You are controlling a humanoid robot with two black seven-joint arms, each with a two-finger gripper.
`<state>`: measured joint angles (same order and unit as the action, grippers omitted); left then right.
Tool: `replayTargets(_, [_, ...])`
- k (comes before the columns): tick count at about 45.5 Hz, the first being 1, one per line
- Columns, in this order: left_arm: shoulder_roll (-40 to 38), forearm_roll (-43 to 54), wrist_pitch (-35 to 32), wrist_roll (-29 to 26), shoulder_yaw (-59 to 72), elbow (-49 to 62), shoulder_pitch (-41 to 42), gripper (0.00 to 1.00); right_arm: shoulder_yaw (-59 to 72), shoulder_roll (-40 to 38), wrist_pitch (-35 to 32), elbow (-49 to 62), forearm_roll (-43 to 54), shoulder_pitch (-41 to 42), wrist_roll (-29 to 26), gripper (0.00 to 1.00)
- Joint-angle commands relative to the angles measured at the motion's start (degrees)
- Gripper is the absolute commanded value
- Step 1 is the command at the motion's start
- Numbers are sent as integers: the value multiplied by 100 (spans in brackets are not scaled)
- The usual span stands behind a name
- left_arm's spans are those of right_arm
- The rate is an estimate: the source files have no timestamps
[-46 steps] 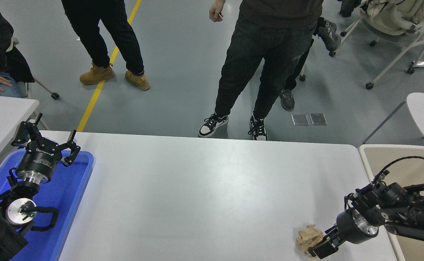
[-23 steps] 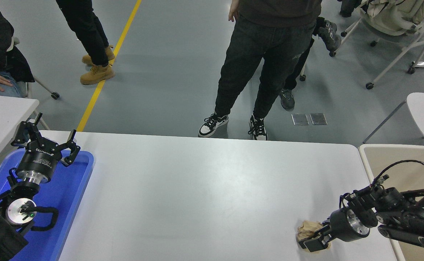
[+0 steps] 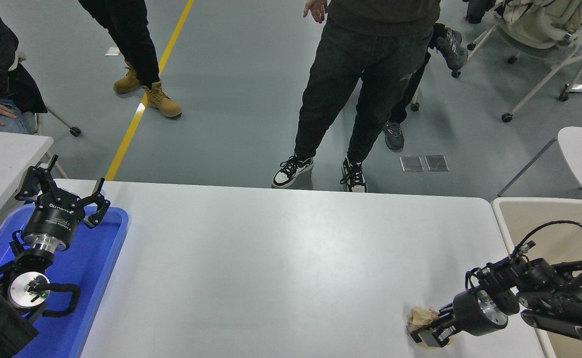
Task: Clean the table surface
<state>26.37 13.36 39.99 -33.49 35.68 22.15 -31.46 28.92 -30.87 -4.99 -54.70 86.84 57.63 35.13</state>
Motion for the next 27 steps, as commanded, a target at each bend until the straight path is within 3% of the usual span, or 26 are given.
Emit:
replayTargets(1, [0,0,0,0,0,0,0,100,-712,-235,25,3,-97,-24,213,0])
replayTargets(15, [0,0,0,0,0,0,0,100,-1196,-508,69,-41,-1846,-112,626,0])
replayTargets(27, [0,0,0,0,0,0,0,100,-1398,-806,7,-295,-1996,-112,942,0])
